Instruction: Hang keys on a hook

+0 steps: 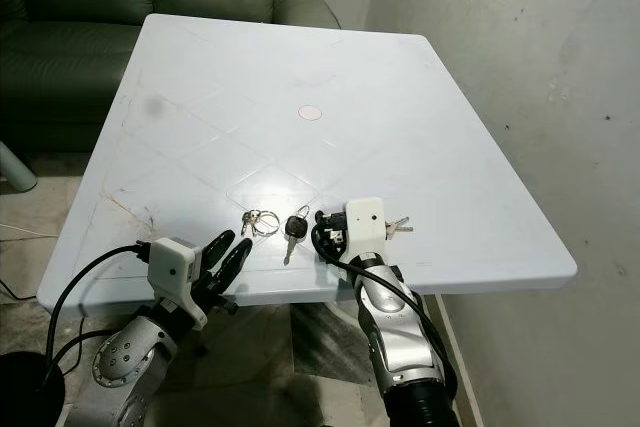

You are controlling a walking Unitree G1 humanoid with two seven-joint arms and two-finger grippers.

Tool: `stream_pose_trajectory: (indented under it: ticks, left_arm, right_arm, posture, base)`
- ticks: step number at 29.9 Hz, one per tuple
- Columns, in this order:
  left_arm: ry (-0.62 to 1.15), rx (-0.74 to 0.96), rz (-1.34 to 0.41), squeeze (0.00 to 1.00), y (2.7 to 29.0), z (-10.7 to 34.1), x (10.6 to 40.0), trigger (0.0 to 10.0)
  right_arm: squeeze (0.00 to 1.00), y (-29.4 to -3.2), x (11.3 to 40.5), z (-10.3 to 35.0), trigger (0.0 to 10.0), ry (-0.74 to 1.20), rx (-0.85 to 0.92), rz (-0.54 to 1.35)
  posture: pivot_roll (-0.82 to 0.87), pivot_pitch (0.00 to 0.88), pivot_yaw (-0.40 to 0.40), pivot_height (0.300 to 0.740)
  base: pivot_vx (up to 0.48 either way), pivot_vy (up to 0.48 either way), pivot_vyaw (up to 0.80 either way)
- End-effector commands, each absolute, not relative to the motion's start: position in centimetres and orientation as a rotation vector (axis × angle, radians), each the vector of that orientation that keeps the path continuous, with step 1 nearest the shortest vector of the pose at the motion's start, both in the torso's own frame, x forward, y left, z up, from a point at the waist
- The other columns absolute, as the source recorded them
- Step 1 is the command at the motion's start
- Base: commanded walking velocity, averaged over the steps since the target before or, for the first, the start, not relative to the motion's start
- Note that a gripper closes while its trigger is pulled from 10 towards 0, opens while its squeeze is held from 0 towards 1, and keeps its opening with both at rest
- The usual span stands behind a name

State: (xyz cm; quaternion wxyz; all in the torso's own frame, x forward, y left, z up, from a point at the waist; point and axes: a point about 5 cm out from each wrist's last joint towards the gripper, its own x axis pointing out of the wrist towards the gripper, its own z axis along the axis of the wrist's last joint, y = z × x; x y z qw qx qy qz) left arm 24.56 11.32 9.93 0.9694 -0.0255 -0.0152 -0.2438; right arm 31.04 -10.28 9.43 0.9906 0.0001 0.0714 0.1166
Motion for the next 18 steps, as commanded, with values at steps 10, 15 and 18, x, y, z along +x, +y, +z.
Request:
stream_pose_trajectory:
  ticks: [10,15,18]
  left_arm:
    - [-0.037,-0.04,-0.493,0.0,11.07,10.25,24.59,10.0]
    - [-0.036,-0.038,-0.492,0.0,11.06,10.27,24.53,10.0]
    - [-0.035,-0.037,-0.488,0.0,11.08,10.23,24.51,10.0]
  right_arm:
    - [0.0,-10.44,30.5,9.31,10.0,0.157,-0.007,0.295]
    - [0.0,-10.34,30.34,9.13,10.0,0.171,-0.014,0.305]
    - [0.0,-10.38,30.32,9.0,5.1,0.178,-0.023,0.298]
  posture:
    - [0.04,0.113,-0.116,0.74]
    - [0.05,0.113,-0.117,0.74]
    - [0.05,0.116,-0.119,0.74]
  base:
    - [0.0,0.0,0.0]
    - [0.0,0.0,0.0]
    - [0.0,0.0,0.0]
